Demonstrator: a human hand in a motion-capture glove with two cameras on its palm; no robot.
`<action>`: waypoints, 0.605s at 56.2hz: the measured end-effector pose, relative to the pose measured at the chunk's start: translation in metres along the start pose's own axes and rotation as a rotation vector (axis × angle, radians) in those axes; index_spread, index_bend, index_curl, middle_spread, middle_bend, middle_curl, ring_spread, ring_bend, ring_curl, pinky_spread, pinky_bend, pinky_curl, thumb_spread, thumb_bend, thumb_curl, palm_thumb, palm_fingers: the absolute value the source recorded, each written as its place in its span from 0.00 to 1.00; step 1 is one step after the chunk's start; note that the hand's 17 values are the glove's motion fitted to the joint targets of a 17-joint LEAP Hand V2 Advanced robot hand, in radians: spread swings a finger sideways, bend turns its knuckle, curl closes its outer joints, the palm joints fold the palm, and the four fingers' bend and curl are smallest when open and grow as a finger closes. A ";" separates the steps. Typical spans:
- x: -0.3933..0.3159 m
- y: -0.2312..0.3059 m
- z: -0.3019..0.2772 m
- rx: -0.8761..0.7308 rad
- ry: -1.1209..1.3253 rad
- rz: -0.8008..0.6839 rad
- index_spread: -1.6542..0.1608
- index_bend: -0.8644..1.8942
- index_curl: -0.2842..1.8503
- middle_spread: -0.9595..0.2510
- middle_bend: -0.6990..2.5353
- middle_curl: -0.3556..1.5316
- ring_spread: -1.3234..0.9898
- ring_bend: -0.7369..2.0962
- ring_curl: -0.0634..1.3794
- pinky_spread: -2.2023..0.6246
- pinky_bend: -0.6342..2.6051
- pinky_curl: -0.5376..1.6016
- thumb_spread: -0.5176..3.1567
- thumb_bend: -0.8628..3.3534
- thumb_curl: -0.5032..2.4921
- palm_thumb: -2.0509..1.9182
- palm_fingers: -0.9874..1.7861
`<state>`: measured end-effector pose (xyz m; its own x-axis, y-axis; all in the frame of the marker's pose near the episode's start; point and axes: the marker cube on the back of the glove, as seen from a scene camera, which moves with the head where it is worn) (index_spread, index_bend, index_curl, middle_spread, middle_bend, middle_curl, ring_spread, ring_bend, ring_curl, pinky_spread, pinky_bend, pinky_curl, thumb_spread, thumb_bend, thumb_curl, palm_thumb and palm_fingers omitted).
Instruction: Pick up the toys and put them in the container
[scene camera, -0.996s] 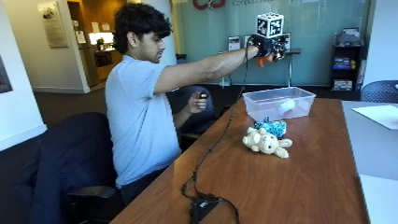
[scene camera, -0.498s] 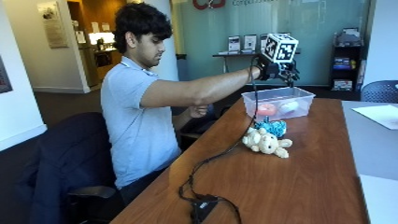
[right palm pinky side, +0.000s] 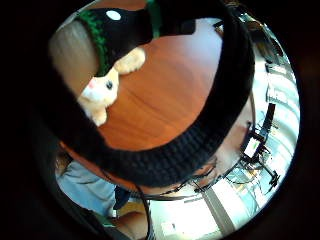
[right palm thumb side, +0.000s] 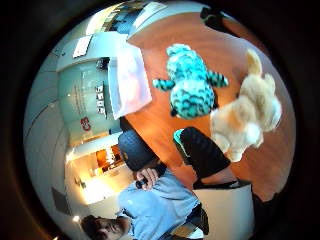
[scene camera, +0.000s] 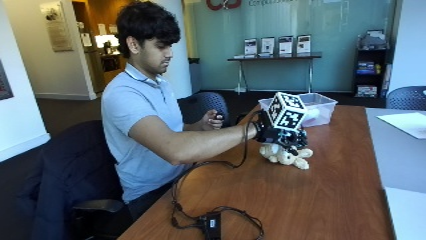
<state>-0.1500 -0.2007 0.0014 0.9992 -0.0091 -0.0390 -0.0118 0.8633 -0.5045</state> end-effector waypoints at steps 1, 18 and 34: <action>0.002 0.002 0.005 -0.006 0.003 0.001 0.74 0.40 0.31 0.82 0.26 0.35 0.58 0.30 0.21 0.80 0.51 0.38 0.52 0.20 0.27 0.52 0.30; 0.016 -0.009 0.078 0.167 0.050 -0.061 0.75 0.43 0.33 0.83 0.23 0.31 0.58 0.35 0.19 0.77 0.51 0.39 0.54 0.22 0.28 0.55 0.36; 0.037 -0.011 0.037 0.374 -0.111 -0.060 0.79 0.47 0.37 0.81 0.28 0.32 0.51 0.56 0.32 0.68 0.53 0.42 0.57 0.29 0.32 0.68 0.66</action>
<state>-0.1115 -0.1915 0.0378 0.9960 -0.0284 0.0845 0.0411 0.9874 -0.1527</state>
